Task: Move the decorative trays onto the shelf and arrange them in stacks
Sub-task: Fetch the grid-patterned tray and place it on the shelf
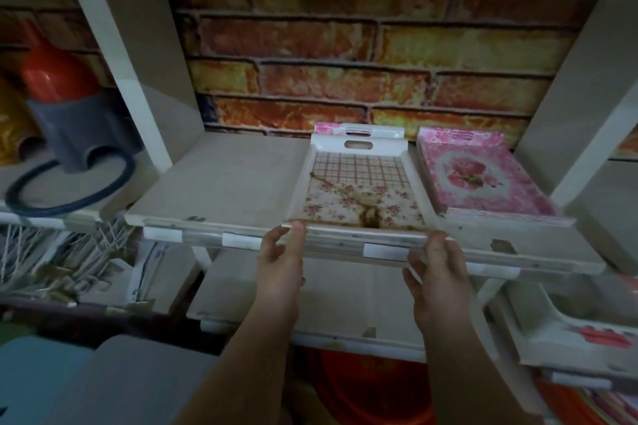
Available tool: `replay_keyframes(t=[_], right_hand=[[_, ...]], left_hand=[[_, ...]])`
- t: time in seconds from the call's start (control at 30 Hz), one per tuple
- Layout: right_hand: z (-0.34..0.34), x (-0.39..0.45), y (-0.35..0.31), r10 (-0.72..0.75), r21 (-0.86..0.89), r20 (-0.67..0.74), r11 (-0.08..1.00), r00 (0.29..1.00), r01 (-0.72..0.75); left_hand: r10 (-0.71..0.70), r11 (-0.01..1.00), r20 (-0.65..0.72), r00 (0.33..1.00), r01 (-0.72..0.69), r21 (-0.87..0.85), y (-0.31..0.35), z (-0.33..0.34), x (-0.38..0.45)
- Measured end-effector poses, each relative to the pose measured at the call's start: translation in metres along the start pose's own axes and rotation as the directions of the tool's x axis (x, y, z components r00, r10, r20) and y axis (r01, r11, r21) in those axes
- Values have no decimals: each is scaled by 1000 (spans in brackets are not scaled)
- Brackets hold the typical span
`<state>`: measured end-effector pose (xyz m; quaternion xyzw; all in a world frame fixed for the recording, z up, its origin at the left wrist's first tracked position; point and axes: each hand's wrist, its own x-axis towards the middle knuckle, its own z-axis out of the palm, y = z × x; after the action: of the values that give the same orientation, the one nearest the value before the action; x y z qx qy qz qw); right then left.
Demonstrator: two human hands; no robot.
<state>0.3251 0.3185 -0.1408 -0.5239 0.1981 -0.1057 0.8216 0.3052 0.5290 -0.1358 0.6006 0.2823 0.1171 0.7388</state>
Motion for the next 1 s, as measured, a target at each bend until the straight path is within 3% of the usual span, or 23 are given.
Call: replay_keyframes(t=[0.2, 0.57, 0.73, 1.0], right_hand=[[19, 44, 4, -20, -179, -176, 984, 984, -12], [10, 33, 2, -3, -220, -190, 975, 982, -40], [-37, 3, -5, -20, -283, -212, 958, 977, -41], [-160, -30, -38, -59, -337, -341, 939, 938, -63]], left_hand=[[-12, 980, -140, 990, 39, 193, 4, 22, 37], [-110, 993, -36, 993, 111, 31, -3, 20, 23], [-211, 977, 44, 977, 212, -22, -29, 29, -7], [-369, 929, 211, 905, 363, 68, -85, 81, -86]])
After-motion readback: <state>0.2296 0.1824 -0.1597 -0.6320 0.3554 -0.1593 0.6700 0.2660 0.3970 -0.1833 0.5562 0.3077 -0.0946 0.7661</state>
